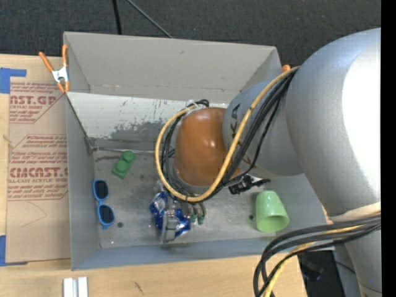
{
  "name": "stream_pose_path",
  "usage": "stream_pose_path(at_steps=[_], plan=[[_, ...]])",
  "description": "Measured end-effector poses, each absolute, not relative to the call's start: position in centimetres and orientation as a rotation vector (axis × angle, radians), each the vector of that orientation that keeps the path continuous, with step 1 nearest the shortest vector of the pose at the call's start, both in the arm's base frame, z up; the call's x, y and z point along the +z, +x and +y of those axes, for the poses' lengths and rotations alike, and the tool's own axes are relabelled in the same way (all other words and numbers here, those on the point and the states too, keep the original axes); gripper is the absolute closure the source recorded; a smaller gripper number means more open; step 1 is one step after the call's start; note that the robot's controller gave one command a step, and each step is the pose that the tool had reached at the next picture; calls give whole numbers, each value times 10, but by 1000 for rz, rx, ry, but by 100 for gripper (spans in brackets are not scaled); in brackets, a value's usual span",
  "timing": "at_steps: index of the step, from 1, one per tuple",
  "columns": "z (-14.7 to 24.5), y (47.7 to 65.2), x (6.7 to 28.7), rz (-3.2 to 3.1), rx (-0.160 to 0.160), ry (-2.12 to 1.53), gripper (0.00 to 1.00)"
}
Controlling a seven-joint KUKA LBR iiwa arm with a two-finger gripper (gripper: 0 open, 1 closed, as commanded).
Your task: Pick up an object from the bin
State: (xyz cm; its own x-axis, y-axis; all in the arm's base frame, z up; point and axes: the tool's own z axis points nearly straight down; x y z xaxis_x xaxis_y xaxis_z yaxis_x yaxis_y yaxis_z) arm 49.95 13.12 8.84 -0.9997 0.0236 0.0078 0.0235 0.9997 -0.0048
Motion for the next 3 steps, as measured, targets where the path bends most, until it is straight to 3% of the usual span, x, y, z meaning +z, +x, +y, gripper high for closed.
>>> stream_pose_path(at_steps=[1,2,3], plan=[[78,530,69,-3079,2,626,0],[81,530,69,-3078,-3,629,100],[101,544,210,-3085,-1,651,100]])
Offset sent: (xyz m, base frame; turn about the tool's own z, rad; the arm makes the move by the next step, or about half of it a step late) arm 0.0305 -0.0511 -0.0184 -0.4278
